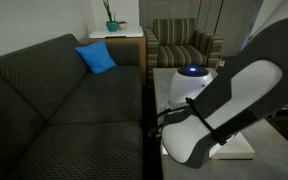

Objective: Close the book

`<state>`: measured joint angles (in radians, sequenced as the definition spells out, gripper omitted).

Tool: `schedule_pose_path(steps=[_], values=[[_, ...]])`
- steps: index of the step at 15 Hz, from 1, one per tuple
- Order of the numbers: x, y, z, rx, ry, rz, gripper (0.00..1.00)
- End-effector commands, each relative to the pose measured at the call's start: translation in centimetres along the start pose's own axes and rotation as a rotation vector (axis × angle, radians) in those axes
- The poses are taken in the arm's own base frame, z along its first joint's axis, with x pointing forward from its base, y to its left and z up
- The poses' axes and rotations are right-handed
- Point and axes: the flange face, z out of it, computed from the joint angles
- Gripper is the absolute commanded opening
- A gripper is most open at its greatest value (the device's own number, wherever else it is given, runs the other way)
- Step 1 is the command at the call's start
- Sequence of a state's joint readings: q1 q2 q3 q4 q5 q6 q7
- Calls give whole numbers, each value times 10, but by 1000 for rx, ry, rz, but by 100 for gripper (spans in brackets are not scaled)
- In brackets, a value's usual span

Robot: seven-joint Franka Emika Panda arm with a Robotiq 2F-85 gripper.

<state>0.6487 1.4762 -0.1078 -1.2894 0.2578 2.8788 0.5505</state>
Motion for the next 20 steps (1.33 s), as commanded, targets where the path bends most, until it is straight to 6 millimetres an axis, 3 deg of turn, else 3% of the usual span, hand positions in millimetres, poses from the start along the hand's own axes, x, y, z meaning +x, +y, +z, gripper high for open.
schedule_pose_path(steps=[1, 16, 20], values=[[5, -1, -2, -48, 4, -9, 0], [43, 32, -10, -122, 48, 99, 0], [54, 32, -15, -141, 41, 136, 0]])
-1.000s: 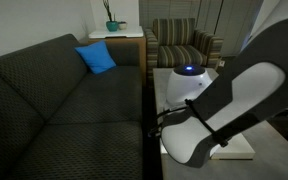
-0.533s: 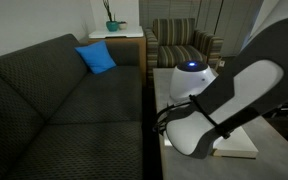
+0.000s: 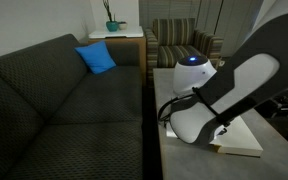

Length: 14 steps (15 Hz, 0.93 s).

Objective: Close the book

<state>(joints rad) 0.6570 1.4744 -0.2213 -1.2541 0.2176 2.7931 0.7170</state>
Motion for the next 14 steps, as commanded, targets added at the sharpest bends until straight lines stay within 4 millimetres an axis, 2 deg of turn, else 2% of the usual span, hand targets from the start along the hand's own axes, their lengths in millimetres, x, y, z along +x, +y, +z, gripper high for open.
schedule_pose_path(steps=[1, 14], values=[[16, 3, -5, -42, -4, 22, 0], [48, 13, -57, -165, -51, 132, 0]])
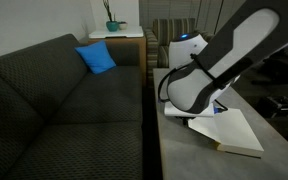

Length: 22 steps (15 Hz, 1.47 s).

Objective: Close the book

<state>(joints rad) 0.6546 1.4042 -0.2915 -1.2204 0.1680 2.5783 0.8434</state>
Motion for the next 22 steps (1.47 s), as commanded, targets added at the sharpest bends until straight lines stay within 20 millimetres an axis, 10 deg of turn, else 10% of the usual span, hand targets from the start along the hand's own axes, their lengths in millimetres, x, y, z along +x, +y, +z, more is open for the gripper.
schedule_pose_path(steps=[1, 13, 22], values=[[5, 13, -19, -51, -32, 37, 0], [0, 58, -49, -179, -64, 201, 0], [-11, 148, -36, -300, -122, 325, 0]])
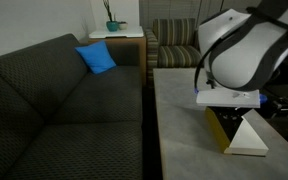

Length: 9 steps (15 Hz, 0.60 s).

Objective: Close the book

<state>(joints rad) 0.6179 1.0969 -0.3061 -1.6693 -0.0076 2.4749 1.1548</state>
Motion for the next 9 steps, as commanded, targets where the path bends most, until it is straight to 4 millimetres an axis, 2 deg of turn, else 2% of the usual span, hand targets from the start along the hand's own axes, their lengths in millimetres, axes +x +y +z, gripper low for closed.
schedule_pose_path(steps=[1, 5, 7, 9], values=[[1, 47, 19, -62, -55, 40, 0], [4, 86, 39, -111, -92, 93, 0], [8, 99, 35, -96, -94, 96, 0], [13, 101, 18, 7, -44, 50, 0]])
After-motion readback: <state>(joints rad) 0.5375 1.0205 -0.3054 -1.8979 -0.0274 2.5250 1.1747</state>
